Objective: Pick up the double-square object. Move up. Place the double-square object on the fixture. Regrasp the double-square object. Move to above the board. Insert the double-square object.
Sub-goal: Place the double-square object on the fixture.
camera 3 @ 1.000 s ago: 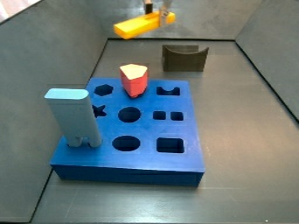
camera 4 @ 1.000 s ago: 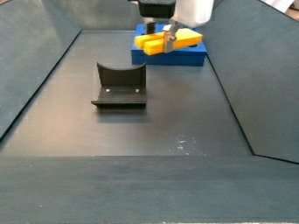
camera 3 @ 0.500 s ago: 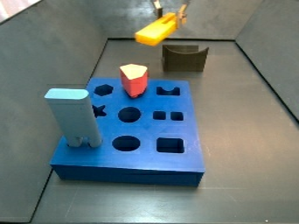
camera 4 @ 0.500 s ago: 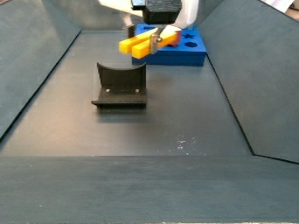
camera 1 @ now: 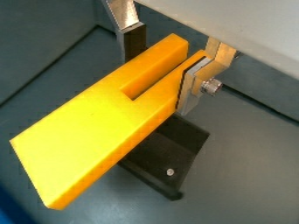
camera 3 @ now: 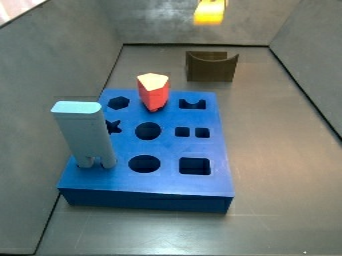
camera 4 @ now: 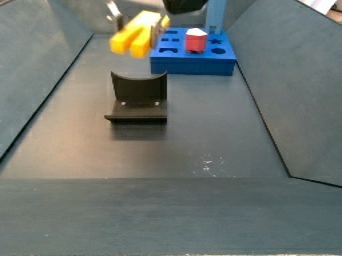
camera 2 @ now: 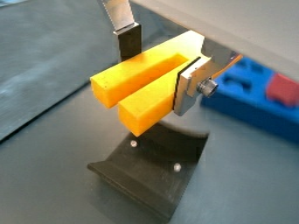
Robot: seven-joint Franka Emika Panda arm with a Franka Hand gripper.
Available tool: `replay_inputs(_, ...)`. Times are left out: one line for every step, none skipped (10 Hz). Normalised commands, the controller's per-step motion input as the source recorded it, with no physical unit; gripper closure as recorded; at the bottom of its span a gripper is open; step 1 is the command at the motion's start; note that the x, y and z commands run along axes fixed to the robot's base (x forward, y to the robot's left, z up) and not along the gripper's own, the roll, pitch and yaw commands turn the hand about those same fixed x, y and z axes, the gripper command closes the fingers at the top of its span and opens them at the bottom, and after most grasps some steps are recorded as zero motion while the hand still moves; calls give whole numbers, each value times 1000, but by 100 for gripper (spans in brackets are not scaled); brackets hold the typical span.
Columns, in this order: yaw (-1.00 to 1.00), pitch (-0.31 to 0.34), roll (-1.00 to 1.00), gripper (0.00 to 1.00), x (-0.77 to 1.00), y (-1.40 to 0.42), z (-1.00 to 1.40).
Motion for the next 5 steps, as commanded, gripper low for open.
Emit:
replay_inputs(647,296,-1000,100,88,152,132)
replay_inputs(568,328,-1000,100,72,99,54)
replay_inputs(473,393,-1000,100,75,83,48)
replay_inputs(277,430,-854,100,89,71,17)
replay_inputs(127,415,-695,100,100,58,-2)
